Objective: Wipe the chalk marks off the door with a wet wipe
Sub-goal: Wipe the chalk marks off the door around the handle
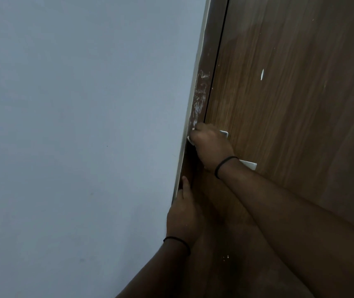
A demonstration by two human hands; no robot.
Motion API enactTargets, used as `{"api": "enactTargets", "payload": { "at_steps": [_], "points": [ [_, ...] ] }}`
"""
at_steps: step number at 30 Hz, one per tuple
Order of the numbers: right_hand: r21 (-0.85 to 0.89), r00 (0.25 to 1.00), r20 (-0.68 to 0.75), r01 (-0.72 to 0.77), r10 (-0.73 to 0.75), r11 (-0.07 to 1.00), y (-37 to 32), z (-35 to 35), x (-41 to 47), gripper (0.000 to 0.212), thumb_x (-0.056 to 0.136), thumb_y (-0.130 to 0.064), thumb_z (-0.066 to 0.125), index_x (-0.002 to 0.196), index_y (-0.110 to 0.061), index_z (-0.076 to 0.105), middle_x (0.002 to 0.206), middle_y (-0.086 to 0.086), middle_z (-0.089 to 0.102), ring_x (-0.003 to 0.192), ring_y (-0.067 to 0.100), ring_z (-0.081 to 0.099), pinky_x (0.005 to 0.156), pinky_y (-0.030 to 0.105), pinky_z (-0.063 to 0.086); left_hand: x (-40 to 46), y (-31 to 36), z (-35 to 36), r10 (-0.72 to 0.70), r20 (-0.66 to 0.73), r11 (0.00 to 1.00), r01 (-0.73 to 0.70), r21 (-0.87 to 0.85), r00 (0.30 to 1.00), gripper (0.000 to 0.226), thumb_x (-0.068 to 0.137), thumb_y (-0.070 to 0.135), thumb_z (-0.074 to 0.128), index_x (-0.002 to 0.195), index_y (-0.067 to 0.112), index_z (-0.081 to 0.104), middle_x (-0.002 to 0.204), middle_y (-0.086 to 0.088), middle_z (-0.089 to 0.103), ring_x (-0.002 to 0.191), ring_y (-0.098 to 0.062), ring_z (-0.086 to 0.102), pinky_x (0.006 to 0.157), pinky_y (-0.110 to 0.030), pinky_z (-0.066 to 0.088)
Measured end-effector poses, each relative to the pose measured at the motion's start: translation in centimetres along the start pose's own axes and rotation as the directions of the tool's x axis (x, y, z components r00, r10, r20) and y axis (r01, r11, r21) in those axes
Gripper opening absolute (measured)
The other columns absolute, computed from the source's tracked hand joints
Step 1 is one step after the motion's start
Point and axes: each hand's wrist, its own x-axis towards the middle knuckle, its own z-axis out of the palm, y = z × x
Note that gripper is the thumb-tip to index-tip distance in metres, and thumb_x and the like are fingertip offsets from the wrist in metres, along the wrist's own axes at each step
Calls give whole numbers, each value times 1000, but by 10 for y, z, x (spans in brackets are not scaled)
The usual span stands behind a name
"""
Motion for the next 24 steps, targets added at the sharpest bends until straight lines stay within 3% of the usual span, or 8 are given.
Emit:
{"api": "enactTargets", "payload": {
  "at_steps": [2,7,9,11,15,19,24],
  "points": [
    [17,999,-43,-23,23,1000,0,-1,3,21,81,13,60,93,-2,66,100,13,59,90,28,55,65,35,43,3,5,-1,-2,-3,1000,2,-11,1000,83,94,36,55,156,28,1,140,-2,51,108,-19,61,85,-36,56],
    [35,996,-46,73,-71,997,5,11,-4,19,89,4,59,101,-8,69,103,10,61,96,27,56,75,38,52,9,13,-5,24,-9,999,-24,-35,1000,78,89,44,39,156,26,3,140,-3,51,106,-19,61,83,-35,55],
    [103,997,-81,29,-21,994,14,8,9,20,91,7,54,97,-4,69,102,12,60,93,26,57,77,39,52,13,14,-6,22,-14,999,-23,-23,1000,80,85,44,34,156,25,3,137,-3,52,102,-19,62,80,-34,57],
    [179,986,-154,-35,63,983,21,4,25,22,87,14,50,86,0,67,96,15,60,88,27,57,74,43,51,16,14,-4,43,-21,999,-43,-11,999,79,89,38,43,156,24,3,137,-3,52,102,-18,62,80,-32,56],
    [152,974,-217,-30,63,988,8,2,25,21,83,14,55,82,-1,70,90,13,61,82,27,56,64,35,46,21,19,-5,125,-68,992,-125,7,990,79,94,26,52,156,19,5,147,-7,43,121,-20,54,93,-31,51],
    [124,988,-142,82,-64,989,19,1,13,18,89,6,56,87,-4,71,94,12,61,88,25,55,74,38,49,33,31,-15,208,-118,978,-208,14,971,77,95,22,56,156,16,8,161,-4,24,144,-20,30,112,-34,35],
    [176,945,-301,-73,125,982,25,-20,55,25,81,19,51,76,-1,67,89,14,60,81,26,56,65,36,46,50,44,-26,258,-143,965,-261,-1,956,73,96,10,51,155,15,8,163,-1,14,149,-14,18,118,-31,28]
  ]
}}
